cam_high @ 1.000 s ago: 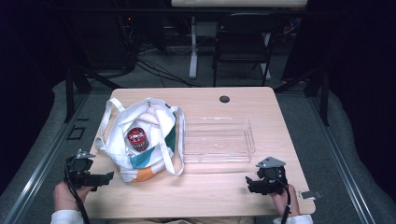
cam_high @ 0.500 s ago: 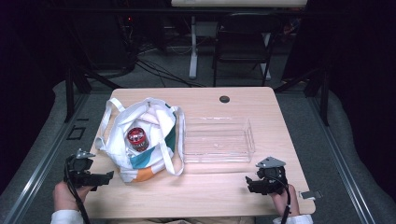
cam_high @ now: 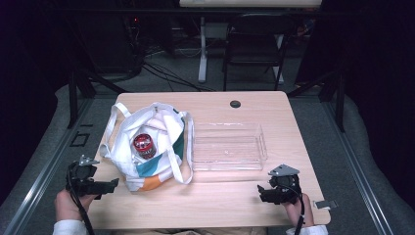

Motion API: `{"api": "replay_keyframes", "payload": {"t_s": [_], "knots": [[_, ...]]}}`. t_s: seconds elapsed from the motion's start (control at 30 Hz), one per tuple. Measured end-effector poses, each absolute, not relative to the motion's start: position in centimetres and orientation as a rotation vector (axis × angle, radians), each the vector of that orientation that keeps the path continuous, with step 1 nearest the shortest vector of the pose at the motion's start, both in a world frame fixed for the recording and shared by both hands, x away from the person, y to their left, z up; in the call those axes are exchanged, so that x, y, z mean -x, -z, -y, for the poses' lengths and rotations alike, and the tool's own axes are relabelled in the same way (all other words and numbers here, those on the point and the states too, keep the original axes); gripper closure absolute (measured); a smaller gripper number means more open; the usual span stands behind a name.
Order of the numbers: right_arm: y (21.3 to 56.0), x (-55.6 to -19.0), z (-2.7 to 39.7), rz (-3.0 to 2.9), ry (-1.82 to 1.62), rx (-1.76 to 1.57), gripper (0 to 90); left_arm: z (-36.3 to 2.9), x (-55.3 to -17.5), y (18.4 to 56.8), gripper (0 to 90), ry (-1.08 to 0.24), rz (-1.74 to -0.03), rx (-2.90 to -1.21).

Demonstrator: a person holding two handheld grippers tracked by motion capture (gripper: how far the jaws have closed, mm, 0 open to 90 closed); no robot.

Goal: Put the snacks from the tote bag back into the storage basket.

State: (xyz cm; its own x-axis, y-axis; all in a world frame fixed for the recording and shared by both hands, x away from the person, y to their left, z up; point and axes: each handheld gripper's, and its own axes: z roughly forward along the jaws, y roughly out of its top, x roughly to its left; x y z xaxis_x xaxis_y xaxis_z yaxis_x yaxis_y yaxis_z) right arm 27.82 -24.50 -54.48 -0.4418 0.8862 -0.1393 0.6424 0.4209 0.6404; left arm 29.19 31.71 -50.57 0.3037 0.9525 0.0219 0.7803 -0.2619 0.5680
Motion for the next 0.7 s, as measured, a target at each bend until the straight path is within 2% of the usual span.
{"api": "replay_keyframes", "payload": {"t_s": [0.7], "knots": [[54.5,-27.8,24.5,-2.209,-0.71,-1.299,13.8,-31.3,-29.1,48.8,0.9,-0.564,-1.509,-2.113]]}}
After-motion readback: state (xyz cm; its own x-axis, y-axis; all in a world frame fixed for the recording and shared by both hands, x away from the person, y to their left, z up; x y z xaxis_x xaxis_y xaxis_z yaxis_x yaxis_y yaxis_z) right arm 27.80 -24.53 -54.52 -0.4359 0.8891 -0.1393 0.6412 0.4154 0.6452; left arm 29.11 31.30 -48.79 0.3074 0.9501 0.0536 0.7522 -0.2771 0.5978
